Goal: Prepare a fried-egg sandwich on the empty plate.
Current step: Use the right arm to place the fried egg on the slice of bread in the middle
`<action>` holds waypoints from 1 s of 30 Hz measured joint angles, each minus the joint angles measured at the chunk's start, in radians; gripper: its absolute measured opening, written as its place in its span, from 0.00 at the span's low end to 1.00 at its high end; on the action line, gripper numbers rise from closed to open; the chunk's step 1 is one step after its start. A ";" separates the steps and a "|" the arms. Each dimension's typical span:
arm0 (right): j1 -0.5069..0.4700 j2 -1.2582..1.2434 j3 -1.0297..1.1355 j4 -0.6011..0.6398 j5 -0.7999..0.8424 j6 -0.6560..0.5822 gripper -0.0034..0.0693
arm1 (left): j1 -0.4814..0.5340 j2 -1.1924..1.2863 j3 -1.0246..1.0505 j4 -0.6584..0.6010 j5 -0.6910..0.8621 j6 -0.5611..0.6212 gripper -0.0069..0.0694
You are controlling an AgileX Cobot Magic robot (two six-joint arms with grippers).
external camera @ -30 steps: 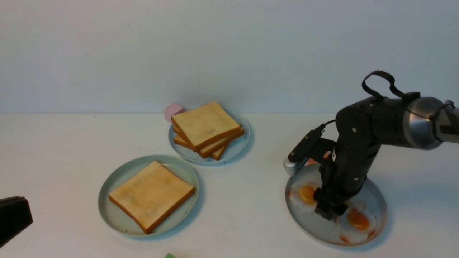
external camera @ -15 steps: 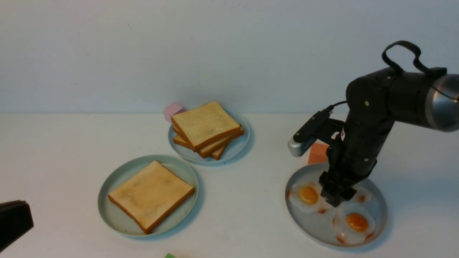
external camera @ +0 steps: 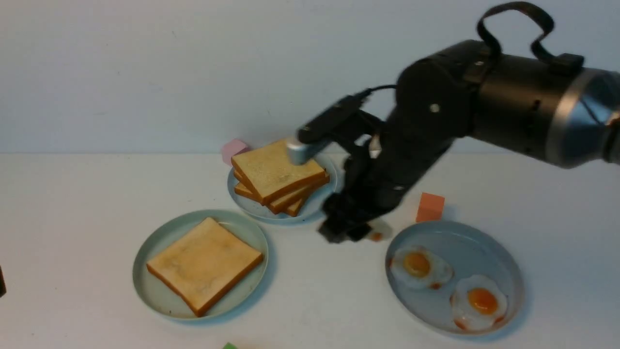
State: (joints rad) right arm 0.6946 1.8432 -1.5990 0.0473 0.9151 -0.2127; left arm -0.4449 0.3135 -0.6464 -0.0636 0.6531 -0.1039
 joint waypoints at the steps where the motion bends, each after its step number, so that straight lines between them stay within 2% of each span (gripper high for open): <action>1: 0.048 0.038 -0.063 0.002 -0.014 0.021 0.70 | 0.000 -0.002 0.000 0.000 0.003 -0.005 0.07; 7: 0.155 0.273 -0.340 0.008 -0.021 0.060 0.69 | 0.000 -0.011 0.000 0.003 0.007 -0.009 0.07; 15: 0.172 0.540 -0.611 0.011 0.005 0.082 0.69 | 0.000 -0.013 0.000 0.000 0.007 -0.030 0.07; 30: 0.172 0.612 -0.658 0.013 -0.059 0.129 0.69 | 0.000 -0.013 0.000 -0.005 0.004 -0.031 0.07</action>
State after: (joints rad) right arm 0.8670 2.4549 -2.2568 0.0603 0.8566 -0.0835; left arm -0.4449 0.3007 -0.6464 -0.0690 0.6574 -0.1352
